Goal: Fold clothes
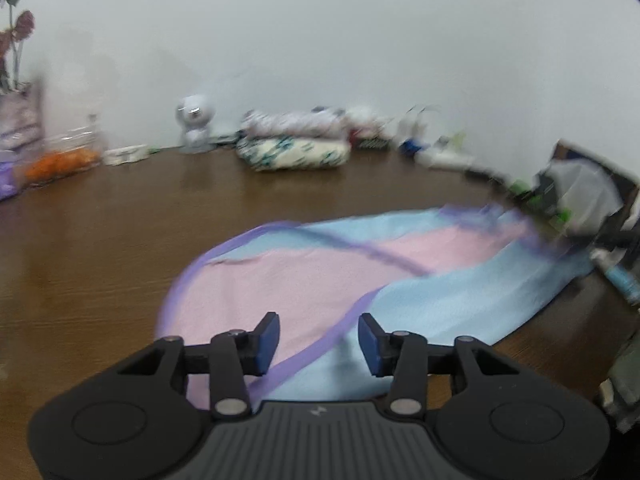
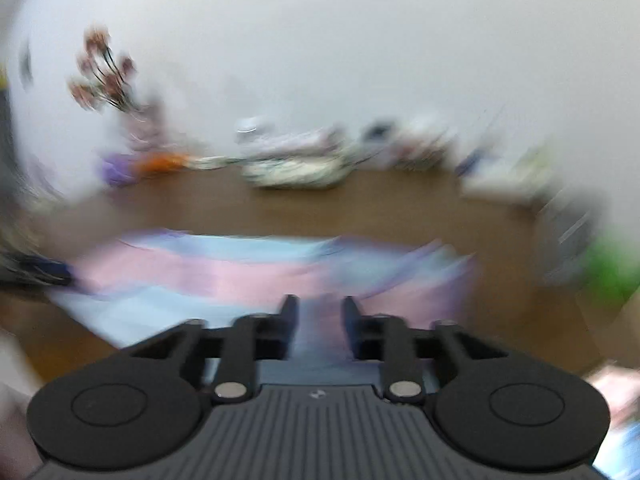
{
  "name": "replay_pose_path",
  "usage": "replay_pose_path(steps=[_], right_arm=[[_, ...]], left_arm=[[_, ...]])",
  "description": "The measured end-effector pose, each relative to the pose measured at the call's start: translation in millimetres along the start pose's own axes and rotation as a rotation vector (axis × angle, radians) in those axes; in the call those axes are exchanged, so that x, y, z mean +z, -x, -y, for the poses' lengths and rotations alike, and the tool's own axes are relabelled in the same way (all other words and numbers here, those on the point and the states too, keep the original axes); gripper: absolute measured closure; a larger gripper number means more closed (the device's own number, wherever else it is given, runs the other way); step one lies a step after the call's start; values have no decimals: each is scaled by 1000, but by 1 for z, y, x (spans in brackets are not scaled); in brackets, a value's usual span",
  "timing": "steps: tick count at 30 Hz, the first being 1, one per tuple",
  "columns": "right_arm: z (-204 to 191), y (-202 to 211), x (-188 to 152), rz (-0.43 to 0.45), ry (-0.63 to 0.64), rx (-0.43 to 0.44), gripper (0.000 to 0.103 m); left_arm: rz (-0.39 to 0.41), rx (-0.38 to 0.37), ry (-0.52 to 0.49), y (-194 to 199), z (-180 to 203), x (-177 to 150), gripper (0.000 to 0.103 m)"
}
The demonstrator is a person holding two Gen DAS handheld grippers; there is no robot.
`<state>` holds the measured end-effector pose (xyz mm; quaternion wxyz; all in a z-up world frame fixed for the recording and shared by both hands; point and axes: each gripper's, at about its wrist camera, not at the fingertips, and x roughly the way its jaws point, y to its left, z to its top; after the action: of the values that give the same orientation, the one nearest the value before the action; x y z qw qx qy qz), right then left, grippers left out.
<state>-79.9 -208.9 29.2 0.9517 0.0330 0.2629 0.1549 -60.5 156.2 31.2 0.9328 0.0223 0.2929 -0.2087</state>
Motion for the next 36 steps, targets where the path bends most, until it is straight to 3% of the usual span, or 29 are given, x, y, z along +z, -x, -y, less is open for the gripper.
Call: replay_pose_path(steps=[1, 4, 6, 9, 14, 18, 21, 24, 28, 33, 36], right_arm=[[-9, -9, -2, -33, -22, 48, 86], [-22, -31, -10, -80, 3, -12, 87], [-8, -36, -10, -101, -65, -28, 87], [18, -38, -9, -113, -134, -59, 87], [24, -36, -2, -128, -137, -46, 86], [31, -27, 31, -59, -170, 8, 69], [42, -55, 64, -112, -201, 21, 69], [54, -97, 85, -188, -266, 40, 69], [69, -141, 97, -260, -399, 117, 69], [69, -171, 95, -321, -413, 42, 69], [69, -181, 94, -334, -415, 53, 69]], left_arm=[[4, -26, -2, -2, 5, 1, 60], [-5, -51, -27, -10, 19, -1, 60], [-21, -63, -17, -14, 23, -6, 60], [-39, -55, 14, -19, 20, -13, 61], [-43, -18, 67, -17, 9, -7, 60], [-35, -5, 251, -30, -17, 32, 57], [-43, -16, 396, -56, -36, 68, 54], [-106, -20, 481, -96, -48, 94, 54], [-206, -9, 633, -136, -63, 99, 57], [-196, 15, 692, -147, -73, 95, 58], [-192, -13, 740, -154, -79, 94, 58]])
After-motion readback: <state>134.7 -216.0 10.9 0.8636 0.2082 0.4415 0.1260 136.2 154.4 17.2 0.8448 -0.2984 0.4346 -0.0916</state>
